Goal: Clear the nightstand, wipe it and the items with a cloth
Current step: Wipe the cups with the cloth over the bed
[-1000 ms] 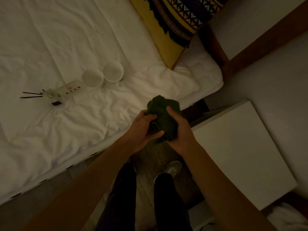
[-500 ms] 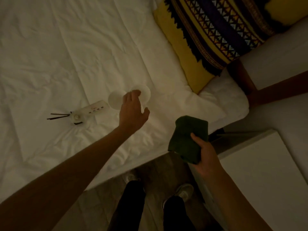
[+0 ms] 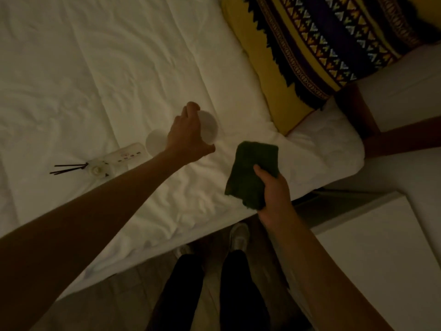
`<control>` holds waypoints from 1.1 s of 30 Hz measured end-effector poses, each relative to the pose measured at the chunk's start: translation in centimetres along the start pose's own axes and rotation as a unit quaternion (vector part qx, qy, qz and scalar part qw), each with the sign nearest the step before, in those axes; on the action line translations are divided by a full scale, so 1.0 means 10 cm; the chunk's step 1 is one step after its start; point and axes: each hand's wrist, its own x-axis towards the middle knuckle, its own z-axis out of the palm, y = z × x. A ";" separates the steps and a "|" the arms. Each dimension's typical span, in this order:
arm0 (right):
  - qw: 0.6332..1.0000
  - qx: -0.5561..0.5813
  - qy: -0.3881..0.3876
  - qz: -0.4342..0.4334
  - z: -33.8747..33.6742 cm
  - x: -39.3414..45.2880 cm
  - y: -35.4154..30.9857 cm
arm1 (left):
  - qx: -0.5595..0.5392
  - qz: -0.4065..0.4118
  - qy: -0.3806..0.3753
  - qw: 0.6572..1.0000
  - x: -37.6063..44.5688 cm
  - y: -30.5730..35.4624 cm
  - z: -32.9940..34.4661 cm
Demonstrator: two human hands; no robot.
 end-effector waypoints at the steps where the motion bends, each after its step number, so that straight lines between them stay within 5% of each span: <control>1: 1.000 -0.012 -0.009 -0.023 0.07 0.01 -0.10 | -0.037 0.003 0.001 0.999 -0.05 0.10 -0.10; 8: 0.981 -0.052 -0.077 -0.171 0.48 -0.25 -0.70 | -0.172 -0.006 0.006 0.985 -0.52 0.60 -0.66; 12: 0.961 -0.060 -0.136 -0.235 0.68 -0.61 -0.88 | -0.380 -0.092 0.025 0.920 -0.78 0.87 -0.94; 17: 0.957 -0.032 -0.177 -0.227 0.76 -1.02 -1.00 | -0.471 -0.068 0.017 0.879 -1.06 1.11 -1.28; 33: 0.960 -0.071 -0.136 -0.232 0.99 -2.31 -1.49 | -0.453 0.005 0.018 0.891 -1.78 1.68 -2.22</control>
